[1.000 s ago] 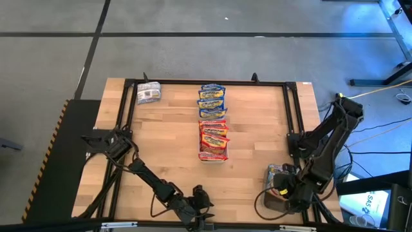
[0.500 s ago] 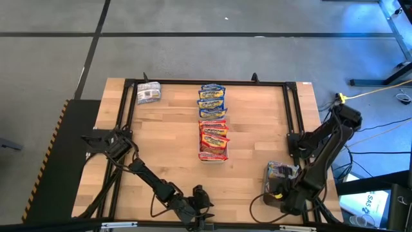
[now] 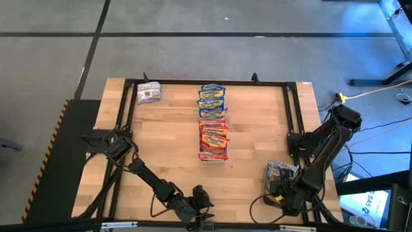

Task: Sort Maruchan noodles
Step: Put the light blue noodle pack into the black bin

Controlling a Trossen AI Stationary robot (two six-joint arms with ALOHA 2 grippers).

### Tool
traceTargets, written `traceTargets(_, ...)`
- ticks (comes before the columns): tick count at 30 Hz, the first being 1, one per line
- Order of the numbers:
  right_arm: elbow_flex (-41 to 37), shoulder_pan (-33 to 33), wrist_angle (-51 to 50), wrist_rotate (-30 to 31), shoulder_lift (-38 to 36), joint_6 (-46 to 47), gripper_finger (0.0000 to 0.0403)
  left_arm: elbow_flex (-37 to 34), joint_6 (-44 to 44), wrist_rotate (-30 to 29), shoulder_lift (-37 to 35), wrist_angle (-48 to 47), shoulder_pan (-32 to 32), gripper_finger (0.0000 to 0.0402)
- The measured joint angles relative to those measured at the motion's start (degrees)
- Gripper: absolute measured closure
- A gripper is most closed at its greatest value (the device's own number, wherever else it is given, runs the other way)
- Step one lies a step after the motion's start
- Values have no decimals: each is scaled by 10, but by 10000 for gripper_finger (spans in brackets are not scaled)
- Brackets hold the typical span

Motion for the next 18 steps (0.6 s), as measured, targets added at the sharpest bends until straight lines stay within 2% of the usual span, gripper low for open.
traceTargets(2,0,-7,-1,-28,-7,10,151,0,-1,1,-2,-1,0,211)
traceTargets(6,0,-19,-8,-29,-30,11,148,0,-4,1,-18,-17,0,211)
traceTargets(11,0,-22,-28,5,-38,4,165,0,-10,-1,-43,-58,0,211)
traceTargets(18,-2,-21,-54,57,-25,-36,194,0,-12,-2,-44,-65,0,211)
